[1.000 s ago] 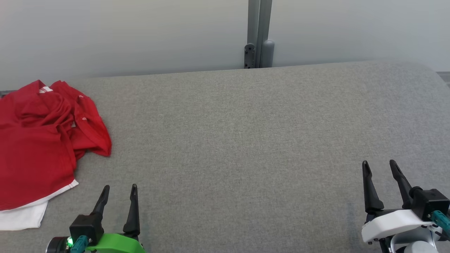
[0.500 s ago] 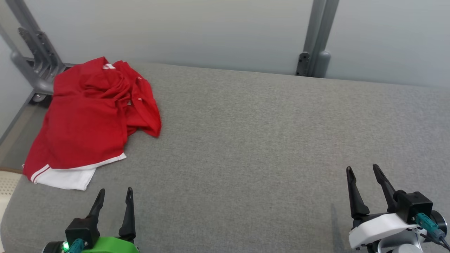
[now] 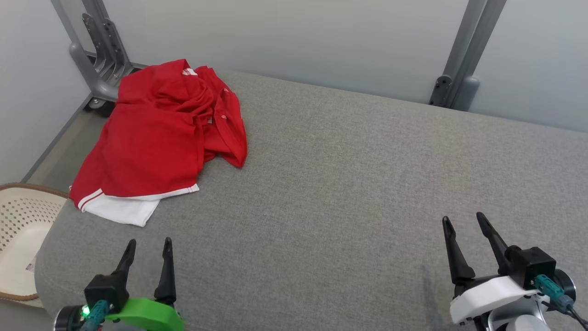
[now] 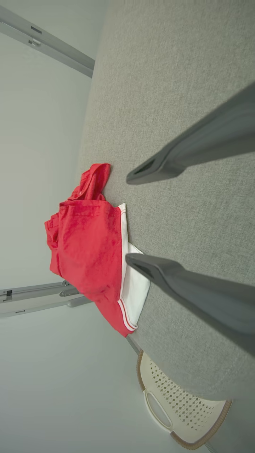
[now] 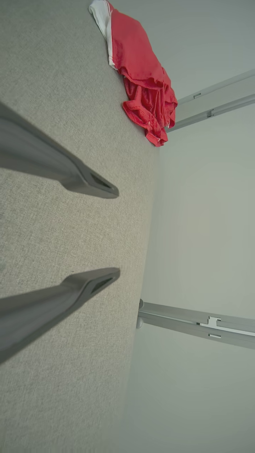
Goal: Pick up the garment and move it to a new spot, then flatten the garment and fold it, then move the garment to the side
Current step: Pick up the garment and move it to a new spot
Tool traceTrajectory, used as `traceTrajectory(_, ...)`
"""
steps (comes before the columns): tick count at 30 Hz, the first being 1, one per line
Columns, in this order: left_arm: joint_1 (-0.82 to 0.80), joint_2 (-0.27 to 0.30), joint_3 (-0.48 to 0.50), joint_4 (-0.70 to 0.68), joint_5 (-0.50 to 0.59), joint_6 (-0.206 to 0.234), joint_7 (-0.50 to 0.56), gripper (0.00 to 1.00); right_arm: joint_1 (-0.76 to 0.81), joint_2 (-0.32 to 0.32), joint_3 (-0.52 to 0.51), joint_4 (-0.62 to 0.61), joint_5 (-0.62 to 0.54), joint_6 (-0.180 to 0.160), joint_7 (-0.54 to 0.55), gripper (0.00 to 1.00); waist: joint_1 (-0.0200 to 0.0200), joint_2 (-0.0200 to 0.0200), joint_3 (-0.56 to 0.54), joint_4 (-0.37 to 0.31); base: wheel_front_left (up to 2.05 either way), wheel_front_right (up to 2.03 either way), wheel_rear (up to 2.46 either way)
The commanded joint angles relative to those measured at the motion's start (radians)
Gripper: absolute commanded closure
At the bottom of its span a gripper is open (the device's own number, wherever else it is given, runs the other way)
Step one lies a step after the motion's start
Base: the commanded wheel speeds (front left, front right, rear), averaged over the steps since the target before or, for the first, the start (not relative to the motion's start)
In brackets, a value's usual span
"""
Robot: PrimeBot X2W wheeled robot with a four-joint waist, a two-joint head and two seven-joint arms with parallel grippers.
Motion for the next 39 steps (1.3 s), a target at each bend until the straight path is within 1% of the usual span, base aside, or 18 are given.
traceTrajectory(1, -0.043, 0.014, -0.020, 0.031, -0.015, 0.001, 0.004, 0.00, -0.023, -0.013, -0.005, -0.004, 0.003, 0.000, -0.003, 0.00, 0.0000, 0.0000, 0.052, -0.025, 0.00, 0.00, 0.00)
traceTrajectory(4, -0.152, 0.040, -0.051, 0.096, -0.043, 0.001, 0.063, 0.00, -0.051, -0.035, -0.012, -0.015, -0.001, 0.000, -0.003, 0.00, 0.0000, 0.0000, 0.123, -0.039, 0.00, 0.00, 0.00)
traceTrajectory(8, -0.320, 0.060, -0.082, 0.155, -0.098, 0.001, 0.160, 0.00, -0.119, -0.068, -0.004, -0.032, -0.011, 0.000, -0.003, 0.00, 0.0000, 0.0000, 0.248, -0.063, 0.00, 0.00, 0.00)
traceTrajectory(10, -0.400, 0.060, -0.082, 0.181, -0.136, 0.001, 0.201, 0.00, -0.154, -0.083, 0.003, -0.038, -0.013, 0.000, -0.003, 0.00, 0.0000, 0.0000, 0.308, -0.075, 0.00, 0.00, 0.00)
traceTrajectory(13, -0.526, 0.069, -0.084, 0.233, -0.154, 0.001, 0.269, 0.00, -0.207, -0.100, 0.015, -0.046, -0.014, 0.000, -0.003, 0.00, 0.0000, 0.0000, 0.391, -0.096, 0.00, 0.00, 0.00)
traceTrajectory(16, -0.649, 0.082, -0.079, 0.283, -0.154, 0.025, 0.325, 0.00, -0.250, -0.112, 0.026, -0.052, -0.014, 0.000, -0.003, 0.00, 0.0000, 0.0000, 0.455, -0.119, 0.00, 0.00, 0.00)
traceTrajectory(19, -0.738, 0.099, -0.074, 0.335, -0.142, 0.061, 0.368, 0.00, -0.278, -0.108, 0.030, -0.056, -0.008, 0.000, -0.003, 0.00, 0.0000, 0.0000, 0.495, -0.144, 0.00, 0.00, 0.00)
traceTrajectory(23, -0.821, 0.137, -0.079, 0.404, -0.106, 0.122, 0.398, 0.00, -0.296, -0.091, 0.025, -0.056, -0.002, 0.000, -0.003, 0.00, 0.0000, 0.0000, 0.521, -0.177, 0.00, 0.00, 0.00)
traceTrajectory(26, -0.849, 0.183, -0.092, 0.450, -0.058, 0.179, 0.400, 0.00, -0.297, -0.074, 0.019, -0.055, 0.001, 0.000, -0.003, 0.00, 0.0000, 0.0000, 0.523, -0.198, 0.00, 0.00, 0.00)
traceTrajectory(28, -0.852, 0.204, -0.092, 0.478, -0.048, 0.194, 0.406, 0.00, -0.296, -0.068, 0.015, -0.055, 0.004, 0.000, -0.003, 0.00, 0.0000, 0.0000, 0.521, -0.209, 0.00, 0.00, 0.00)
traceTrajectory(30, -0.853, 0.218, -0.092, 0.503, -0.049, 0.194, 0.416, 0.00, -0.291, -0.062, 0.010, -0.055, 0.008, 0.000, -0.003, 0.00, 0.0000, 0.0000, 0.516, -0.217, 0.00, 0.00, 0.00)
traceTrajectory(31, -0.853, 0.225, -0.092, 0.514, -0.050, 0.192, 0.420, 0.33, -0.288, -0.059, 0.010, -0.054, 0.008, 0.000, -0.003, 0.00, 0.0000, 0.0000, 0.513, -0.220, 0.00, 0.00, 0.00)
traceTrajectory(32, -0.853, 0.232, -0.093, 0.523, -0.049, 0.194, 0.424, 0.81, -0.285, -0.057, 0.009, -0.052, 0.008, 0.000, -0.003, 0.00, 0.0000, 0.0000, 0.510, -0.221, 0.00, 0.00, 0.00)
traceTrajectory(33, -0.850, 0.239, -0.094, 0.538, -0.048, 0.194, 0.433, 1.00, -0.280, -0.055, 0.007, -0.050, 0.009, 0.000, -0.003, 0.00, 0.0000, 0.0000, 0.504, -0.222, 0.00, 0.00, 0.00)
traceTrajectory(35, -0.846, 0.242, -0.090, 0.558, -0.063, 0.181, 0.449, 1.00, -0.272, -0.051, 0.006, -0.044, 0.011, 0.000, -0.003, 0.00, 0.0000, 0.0000, 0.489, -0.223, 0.00, 0.00, 0.00)
traceTrajectory(39, -0.843, 0.251, -0.089, 0.557, -0.078, 0.155, 0.439, 1.00, -0.247, -0.046, -0.002, -0.036, 0.016, 0.000, -0.003, 0.00, 0.0000, 0.0000, 0.442, -0.213, 0.00, 0.00, 0.00)
